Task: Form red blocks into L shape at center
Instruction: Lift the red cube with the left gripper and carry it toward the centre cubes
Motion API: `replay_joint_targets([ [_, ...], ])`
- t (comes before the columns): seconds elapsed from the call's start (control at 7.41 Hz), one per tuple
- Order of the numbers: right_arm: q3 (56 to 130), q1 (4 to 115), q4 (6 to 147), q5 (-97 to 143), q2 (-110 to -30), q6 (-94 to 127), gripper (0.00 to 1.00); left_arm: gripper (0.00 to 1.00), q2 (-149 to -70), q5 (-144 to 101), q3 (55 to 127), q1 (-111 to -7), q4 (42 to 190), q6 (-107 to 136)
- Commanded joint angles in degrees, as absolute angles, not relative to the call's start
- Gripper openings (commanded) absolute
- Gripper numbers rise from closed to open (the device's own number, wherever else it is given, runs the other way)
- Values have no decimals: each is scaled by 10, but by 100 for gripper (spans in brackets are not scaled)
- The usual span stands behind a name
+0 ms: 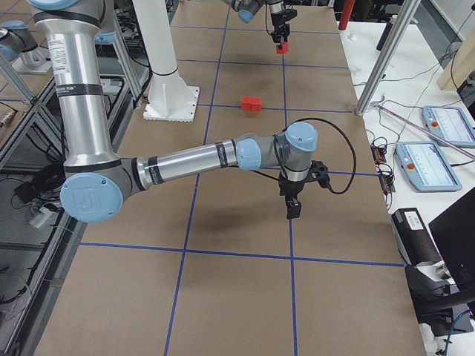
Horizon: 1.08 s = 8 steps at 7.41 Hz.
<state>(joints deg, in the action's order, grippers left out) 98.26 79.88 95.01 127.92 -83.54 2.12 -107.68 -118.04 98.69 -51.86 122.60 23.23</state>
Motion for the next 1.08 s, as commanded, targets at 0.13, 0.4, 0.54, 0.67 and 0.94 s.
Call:
replay_joint_targets([
  [0.13,983,808,950,1280,-852,19,99,0,-1093,-1185,1004,-449,1183,207],
  [0.4,983,828,950,1280,-881,16,99,0,-1166,-1275,996,-437,1107,171],
  [0.54,985,838,950,1279,-890,16,99,0,-1208,-1321,996,-438,1035,171],
  [0.67,984,853,950,1279,-908,13,99,0,-1246,-1318,988,-437,1011,167],
  [0.94,985,895,950,1296,-933,16,99,0,-1249,-1241,984,-426,1010,43],
])
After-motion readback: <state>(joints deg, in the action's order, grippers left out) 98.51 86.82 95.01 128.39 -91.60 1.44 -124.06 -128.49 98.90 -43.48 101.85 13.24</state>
